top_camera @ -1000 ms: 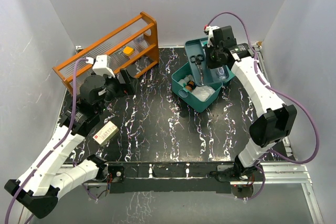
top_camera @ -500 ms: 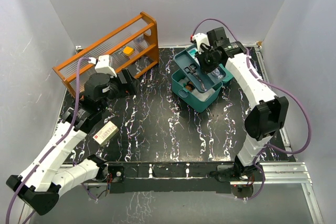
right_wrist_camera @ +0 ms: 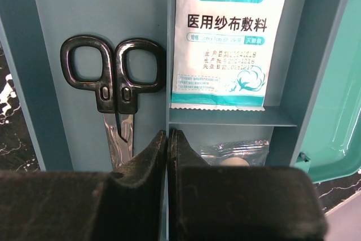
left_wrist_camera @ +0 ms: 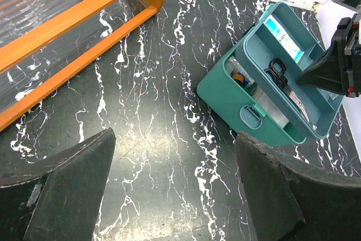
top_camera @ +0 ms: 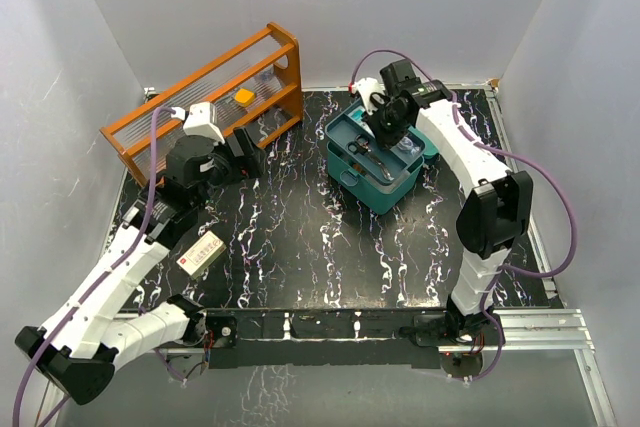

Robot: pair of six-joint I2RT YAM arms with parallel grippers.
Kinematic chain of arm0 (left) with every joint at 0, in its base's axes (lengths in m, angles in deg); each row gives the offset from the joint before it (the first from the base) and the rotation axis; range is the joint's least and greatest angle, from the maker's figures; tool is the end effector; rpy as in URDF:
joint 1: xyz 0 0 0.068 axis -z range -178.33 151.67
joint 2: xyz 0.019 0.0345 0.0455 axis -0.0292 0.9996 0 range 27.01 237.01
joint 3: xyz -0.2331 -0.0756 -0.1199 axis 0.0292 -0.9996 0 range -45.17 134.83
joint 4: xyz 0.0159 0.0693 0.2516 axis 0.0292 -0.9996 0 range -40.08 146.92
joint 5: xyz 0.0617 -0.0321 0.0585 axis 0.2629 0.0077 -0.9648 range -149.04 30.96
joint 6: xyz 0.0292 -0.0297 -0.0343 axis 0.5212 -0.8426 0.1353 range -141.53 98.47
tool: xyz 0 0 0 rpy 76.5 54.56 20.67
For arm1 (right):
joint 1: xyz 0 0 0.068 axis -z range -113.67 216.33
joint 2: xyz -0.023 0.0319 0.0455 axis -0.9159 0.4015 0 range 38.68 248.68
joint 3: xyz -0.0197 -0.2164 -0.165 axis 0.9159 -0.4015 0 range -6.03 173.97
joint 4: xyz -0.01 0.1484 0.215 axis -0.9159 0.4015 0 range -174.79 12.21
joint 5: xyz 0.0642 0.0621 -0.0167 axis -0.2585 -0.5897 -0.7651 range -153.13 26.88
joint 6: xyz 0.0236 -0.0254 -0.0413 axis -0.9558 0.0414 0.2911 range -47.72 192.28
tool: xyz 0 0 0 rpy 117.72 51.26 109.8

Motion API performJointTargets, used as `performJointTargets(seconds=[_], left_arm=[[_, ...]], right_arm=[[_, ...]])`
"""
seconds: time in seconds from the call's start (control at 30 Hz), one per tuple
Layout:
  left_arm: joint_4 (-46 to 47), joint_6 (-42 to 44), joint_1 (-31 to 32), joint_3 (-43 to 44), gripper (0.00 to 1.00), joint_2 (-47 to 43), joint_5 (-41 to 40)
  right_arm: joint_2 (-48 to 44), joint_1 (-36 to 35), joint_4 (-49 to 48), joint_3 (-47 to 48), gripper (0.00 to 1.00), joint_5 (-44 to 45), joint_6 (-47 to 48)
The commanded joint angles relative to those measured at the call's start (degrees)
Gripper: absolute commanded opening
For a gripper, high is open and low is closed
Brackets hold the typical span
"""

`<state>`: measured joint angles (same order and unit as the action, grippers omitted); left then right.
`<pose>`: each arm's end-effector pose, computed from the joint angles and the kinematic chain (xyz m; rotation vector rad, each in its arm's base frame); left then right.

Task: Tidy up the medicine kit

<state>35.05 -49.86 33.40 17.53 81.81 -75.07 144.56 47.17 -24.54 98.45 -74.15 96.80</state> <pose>0.1815 -0.1006 0.3961 -0.1465 1.8266 -0.4903 0.3665 0.1344 0.3255 -1.0381 2.4179 0.2224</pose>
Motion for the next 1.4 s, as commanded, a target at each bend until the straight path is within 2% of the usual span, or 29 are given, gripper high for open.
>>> performJointTargets(seconds=[0.0, 1.07, 1.37], left_arm=[[-0.1, -0.6, 0.1, 1.4, 0.86, 0.3, -0.1], [0.8, -2.3, 0.1, -1.0, 0.86, 1.0, 0.8], [0.6, -2.2, 0.0, -1.3, 0.86, 0.8, 0.6]], right_arm=[[-0.3, -1.0, -2.0, 1.4, 0.0, 3.3, 1.7], [3.6, -0.9, -4.2, -2.3, 0.0, 1.9, 4.7], [2.8, -0.7, -6.6, -3.7, 0.0, 4.3, 3.5]])
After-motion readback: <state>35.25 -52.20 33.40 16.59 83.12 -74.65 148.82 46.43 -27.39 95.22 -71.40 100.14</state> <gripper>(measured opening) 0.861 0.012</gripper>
